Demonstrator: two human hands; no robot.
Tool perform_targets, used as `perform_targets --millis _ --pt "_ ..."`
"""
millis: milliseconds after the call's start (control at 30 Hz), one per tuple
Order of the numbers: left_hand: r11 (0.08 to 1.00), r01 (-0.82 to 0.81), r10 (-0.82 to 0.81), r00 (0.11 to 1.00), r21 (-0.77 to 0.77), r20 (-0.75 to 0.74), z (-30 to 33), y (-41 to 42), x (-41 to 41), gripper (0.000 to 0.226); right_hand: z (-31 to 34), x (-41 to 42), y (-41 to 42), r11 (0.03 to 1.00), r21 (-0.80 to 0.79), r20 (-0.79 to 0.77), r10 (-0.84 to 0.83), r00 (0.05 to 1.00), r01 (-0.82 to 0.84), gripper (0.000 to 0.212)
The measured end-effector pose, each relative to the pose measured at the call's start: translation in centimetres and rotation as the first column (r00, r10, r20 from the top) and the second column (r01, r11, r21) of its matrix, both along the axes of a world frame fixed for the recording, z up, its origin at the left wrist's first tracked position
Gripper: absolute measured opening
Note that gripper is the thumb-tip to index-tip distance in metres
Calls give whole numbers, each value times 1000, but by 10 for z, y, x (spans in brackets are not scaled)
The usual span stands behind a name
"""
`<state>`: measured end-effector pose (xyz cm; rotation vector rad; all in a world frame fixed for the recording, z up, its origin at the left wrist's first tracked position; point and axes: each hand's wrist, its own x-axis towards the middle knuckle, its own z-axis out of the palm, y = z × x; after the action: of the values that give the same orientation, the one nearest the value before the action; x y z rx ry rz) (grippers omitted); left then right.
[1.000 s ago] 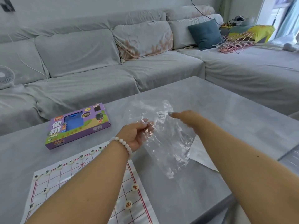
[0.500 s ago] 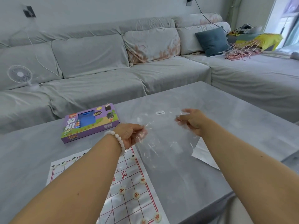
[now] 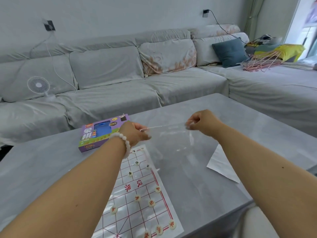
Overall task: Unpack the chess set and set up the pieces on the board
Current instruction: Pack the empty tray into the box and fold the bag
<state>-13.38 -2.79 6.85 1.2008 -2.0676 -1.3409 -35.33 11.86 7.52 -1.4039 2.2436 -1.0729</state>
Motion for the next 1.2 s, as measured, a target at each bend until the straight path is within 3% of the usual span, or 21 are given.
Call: perform_targets --millis 67,133,167,200,233,300,367,400,433,500,533,600,633,667,700,767,833,900,1000,1100,1200 --pt "923 88 69 919 -374 389 12 3 1 17 13 2 -1 1000 24 -297 3 955 5 15" --pt "793 223 100 870 -566 483 21 11 -2 50 29 7 -2 991 83 -362 130 923 -107 9" --pt "784 293 6 878 -548 478 26 18 -6 71 38 11 -1 975 132 -324 213 922 -179 7" --pt "808 358 -124 879 -467 460 31 26 -10 83 46 16 -1 956 166 -253 279 926 -242 6" --pt "839 410 -247 873 -358 420 35 35 -14 79 52 21 -1 945 151 -167 314 935 -291 8" --pt "894 435 -397 882 -112 255 35 47 -20 42 60 28 -3 963 -47 -21 264 964 -265 22" --pt "948 316 -317 948 38 35 33 50 -21 13 57 23 -9 964 -267 153 31 988 11 53" --pt "966 233 -225 971 111 -81 30 47 -20 11 54 23 -8 946 -277 274 -88 958 166 73" --pt "968 159 -123 975 194 -183 27 44 -19 12 47 24 -7 941 -214 395 -162 904 262 94" --pt "929 84 45 941 361 -334 22 38 -15 9 28 36 -2 969 -17 568 -193 800 246 122" --pt "904 73 100 922 421 -374 19 36 -13 16 17 44 2 984 60 650 -165 742 166 123" --pt "875 54 155 911 481 -383 14 36 -10 30 3 60 9 999 47 818 -51 573 22 90" --pt "862 56 165 909 504 -382 13 39 -9 33 -2 66 8 999 -26 876 0 483 46 69" --pt "854 55 174 907 517 -384 12 41 -9 34 -7 69 5 990 -91 897 35 440 106 63" --pt "852 41 195 900 521 -389 11 43 -10 36 -10 69 1 973 -145 890 51 452 177 69" --pt "865 3 238 877 501 -418 10 44 -11 62 -10 68 -3 942 -222 808 34 588 251 84" --pt "907 -77 270 862 414 -429 8 41 -8 88 -10 68 -4 933 -258 729 16 684 253 75" --pt "946 -131 247 885 298 -395 12 44 -4 78 -10 69 0 931 -283 655 12 755 231 49" --pt "960 -68 169 914 271 -369 18 51 3 29 -7 71 2 935 -309 568 36 822 173 30" --pt "983 20 44 939 181 -341 14 49 8 22 -2 72 4 955 -296 541 158 826 11 19" --pt "996 35 -3 933 81 -359 13 47 14 39 -2 67 4 972 -206 454 197 869 -113 52"
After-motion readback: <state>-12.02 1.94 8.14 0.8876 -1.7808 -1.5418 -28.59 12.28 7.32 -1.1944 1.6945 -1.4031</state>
